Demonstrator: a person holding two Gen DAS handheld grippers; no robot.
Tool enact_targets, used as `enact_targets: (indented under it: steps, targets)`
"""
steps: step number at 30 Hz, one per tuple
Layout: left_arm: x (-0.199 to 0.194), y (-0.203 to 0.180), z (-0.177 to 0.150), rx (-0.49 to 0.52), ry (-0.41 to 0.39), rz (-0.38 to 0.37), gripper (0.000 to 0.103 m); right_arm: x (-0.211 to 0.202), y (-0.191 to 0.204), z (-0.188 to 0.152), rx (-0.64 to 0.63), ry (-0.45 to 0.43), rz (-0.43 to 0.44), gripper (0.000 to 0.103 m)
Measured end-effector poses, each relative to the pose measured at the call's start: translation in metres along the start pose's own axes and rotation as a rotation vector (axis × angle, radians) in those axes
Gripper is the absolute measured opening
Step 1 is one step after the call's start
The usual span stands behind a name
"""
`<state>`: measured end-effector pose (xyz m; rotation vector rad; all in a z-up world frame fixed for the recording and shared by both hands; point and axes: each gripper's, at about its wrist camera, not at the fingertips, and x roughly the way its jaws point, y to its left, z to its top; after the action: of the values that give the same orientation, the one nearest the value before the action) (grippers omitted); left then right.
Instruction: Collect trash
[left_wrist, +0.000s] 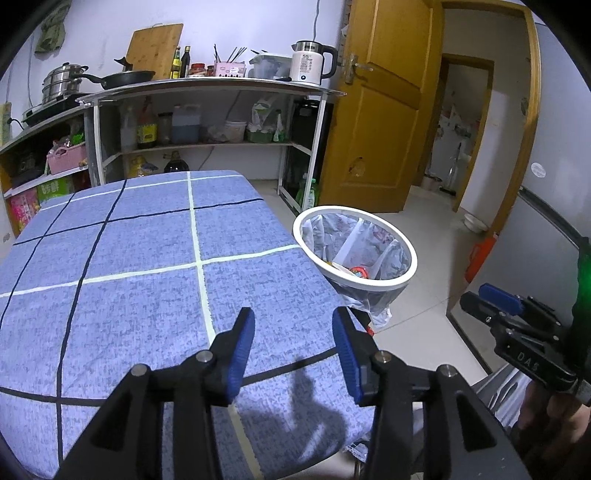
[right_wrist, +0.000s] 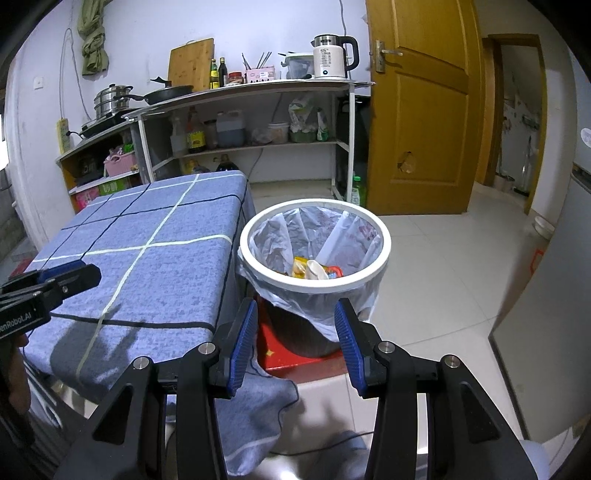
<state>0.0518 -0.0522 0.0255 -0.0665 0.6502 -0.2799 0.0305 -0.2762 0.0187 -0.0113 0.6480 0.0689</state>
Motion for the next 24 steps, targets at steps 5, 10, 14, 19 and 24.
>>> enact_targets:
  steps: [5, 10, 14, 19, 24]
  targets:
    - [-0.0032, 0.0014, -0.0025, -0.011, -0.004, 0.016, 0.046, -0.0053, 0.0031, 0.0008, -0.005, -0.01, 0.002, 0.045]
    - [-0.0044, 0.0012, -0.0057, -0.01, -0.01, 0.027, 0.046, -0.0078, 0.0054, 0.0015, -0.014, -0.012, 0.003, 0.045]
    - [-0.0043, 0.0022, -0.008, -0.011, -0.01, 0.034, 0.046, -0.0077, 0.005, 0.0018, -0.014, -0.008, 0.005, 0.045]
    - [-0.0041, 0.0027, -0.0079, -0.01, -0.013, 0.044, 0.046, -0.0073, 0.0049, 0.0029, -0.014, -0.011, 0.005, 0.045]
    - [-0.0047, 0.0024, -0.0082, -0.006, -0.015, 0.049, 0.046, -0.0071, 0.0054, 0.0028, -0.016, -0.007, 0.005, 0.045]
